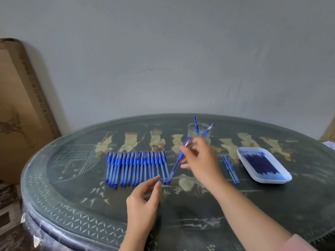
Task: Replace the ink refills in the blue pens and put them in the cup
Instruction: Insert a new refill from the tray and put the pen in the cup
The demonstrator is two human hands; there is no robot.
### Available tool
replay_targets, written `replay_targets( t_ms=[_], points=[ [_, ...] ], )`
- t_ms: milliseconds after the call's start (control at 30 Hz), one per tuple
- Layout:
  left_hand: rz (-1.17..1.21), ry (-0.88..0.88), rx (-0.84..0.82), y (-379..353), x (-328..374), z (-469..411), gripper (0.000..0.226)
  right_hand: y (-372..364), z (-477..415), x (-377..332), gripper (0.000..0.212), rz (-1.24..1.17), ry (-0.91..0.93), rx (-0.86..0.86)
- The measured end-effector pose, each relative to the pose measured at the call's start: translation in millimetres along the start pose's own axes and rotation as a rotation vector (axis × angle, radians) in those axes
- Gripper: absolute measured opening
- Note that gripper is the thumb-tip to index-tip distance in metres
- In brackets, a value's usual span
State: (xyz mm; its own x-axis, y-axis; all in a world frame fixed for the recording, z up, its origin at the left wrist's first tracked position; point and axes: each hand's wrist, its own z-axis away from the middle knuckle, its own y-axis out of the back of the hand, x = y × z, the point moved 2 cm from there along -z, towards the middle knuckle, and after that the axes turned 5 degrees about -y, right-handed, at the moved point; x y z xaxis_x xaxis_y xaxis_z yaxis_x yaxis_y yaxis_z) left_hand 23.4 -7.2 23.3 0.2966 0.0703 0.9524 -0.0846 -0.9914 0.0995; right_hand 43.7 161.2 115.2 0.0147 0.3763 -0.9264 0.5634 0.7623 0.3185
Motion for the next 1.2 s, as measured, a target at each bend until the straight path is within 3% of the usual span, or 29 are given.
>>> replay_targets(
  t_ms=[167,300,600,800,1100,1200],
  points=[
    [0.054,0.051,0.041,-1,-2,-4,0.017,52,-45,-6,0.017,-0.15,0.117,0.375],
    [0.032,0.015,0.033,-2,2,-6,0.017,74,-71,-10,0.027,-0.163,0.177,0.522],
    [-0.037,-0.1,0.069,5,2,-27,0.018,74,-109,24,0.009,0.147,0.064,0.388],
    [-0.094,-0.113,0.116,9,-6,-37,0.015,67,-123,32,0.023,0.447,-0.068,0.223],
    [-0.124,-0.116,0.151,9,-13,-46,0.014,58,-132,47,0.023,0.475,-0.114,0.195],
    [-0.132,-0.111,0.156,10,-15,-47,0.014,55,-125,51,0.023,0.374,-0.129,0.277]
  ],
)
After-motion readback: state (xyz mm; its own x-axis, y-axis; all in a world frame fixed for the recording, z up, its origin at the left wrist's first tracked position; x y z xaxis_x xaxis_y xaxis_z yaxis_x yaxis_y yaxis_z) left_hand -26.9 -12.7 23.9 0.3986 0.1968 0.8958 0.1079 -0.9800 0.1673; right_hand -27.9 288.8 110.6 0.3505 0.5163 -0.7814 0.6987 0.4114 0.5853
